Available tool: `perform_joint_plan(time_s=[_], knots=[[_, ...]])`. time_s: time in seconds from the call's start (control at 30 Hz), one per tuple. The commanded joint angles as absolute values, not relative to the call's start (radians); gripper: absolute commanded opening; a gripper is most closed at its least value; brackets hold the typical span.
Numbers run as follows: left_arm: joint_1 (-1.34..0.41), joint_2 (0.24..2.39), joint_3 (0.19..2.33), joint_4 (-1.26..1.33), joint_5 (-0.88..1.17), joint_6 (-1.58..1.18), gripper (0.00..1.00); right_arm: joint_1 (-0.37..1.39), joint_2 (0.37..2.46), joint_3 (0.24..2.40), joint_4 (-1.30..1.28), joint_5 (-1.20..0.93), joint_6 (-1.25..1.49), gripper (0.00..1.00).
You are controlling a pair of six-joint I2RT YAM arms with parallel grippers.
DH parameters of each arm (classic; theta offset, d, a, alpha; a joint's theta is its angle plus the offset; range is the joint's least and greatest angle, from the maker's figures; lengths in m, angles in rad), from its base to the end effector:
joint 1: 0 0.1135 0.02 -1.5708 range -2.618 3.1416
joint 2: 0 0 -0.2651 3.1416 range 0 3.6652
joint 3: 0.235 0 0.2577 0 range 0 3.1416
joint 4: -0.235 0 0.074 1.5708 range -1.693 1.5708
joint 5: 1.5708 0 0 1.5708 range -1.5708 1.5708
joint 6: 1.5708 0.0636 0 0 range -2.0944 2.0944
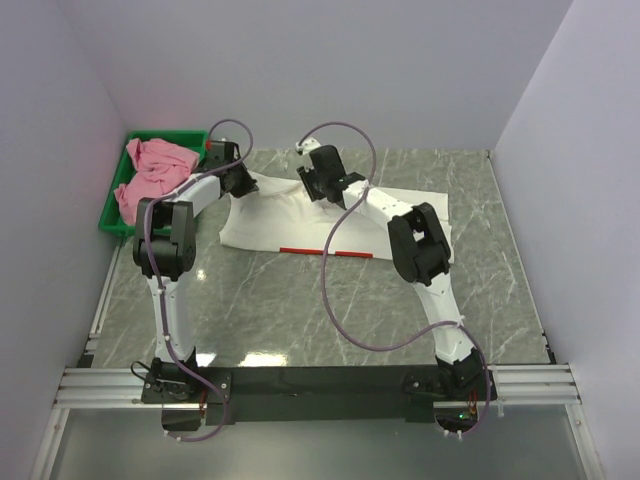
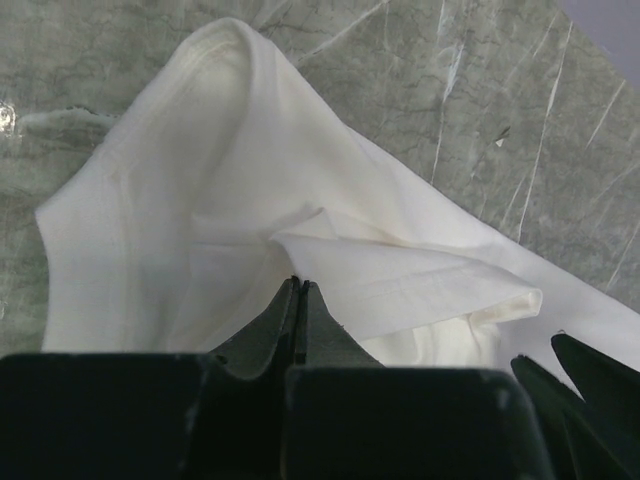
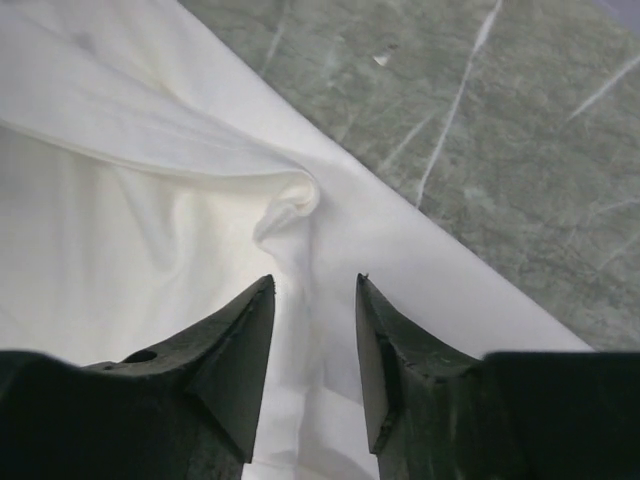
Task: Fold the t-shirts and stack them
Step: Fold the tshirt
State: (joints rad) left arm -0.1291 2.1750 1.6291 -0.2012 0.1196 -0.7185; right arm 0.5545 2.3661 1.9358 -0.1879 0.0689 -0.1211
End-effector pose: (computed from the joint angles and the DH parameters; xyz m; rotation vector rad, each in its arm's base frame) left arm 0.5113 -0.0740 0.1596 -0.6314 2.2945 -0.5572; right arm 0.4904 0.2986 0.1694 -0.6897 2.0811 0.1694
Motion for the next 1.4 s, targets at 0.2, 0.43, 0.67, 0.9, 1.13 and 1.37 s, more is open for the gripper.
perform_joint_plan(time_s=[0.2,0.43,0.67,0.9,1.13,1.37], knots=[[-0.123,2.152,1.675,-0.187,0.132,-0.701,0.01,0.537,2.328,2.002,-0.129,-0.089,-0.023,0.54],[-0.123,2.145,1.667,-0.192,0.133,-0.696,0.01,0.526,2.408,2.135,-0.195,-0.090,0.038,0.55],[-0.123,2.138,1.661,-0.195,0.127,-0.698,0.04,0.520,2.378,2.105,-0.244,-0.101,0.098,0.53],[-0.121,2.034,1.654,-0.207,0.091,-0.686,0.60,0.503,2.142,1.861,-0.236,-0.008,0.124,0.54],[-0.133,1.775,1.488,-0.279,0.006,-0.660,0.99,0.440,1.872,1.584,-0.365,0.121,0.268,0.55],[-0.176,1.626,1.215,-0.313,-0.009,-0.653,0.86,0.325,1.700,1.283,-0.410,0.065,0.432,0.52]])
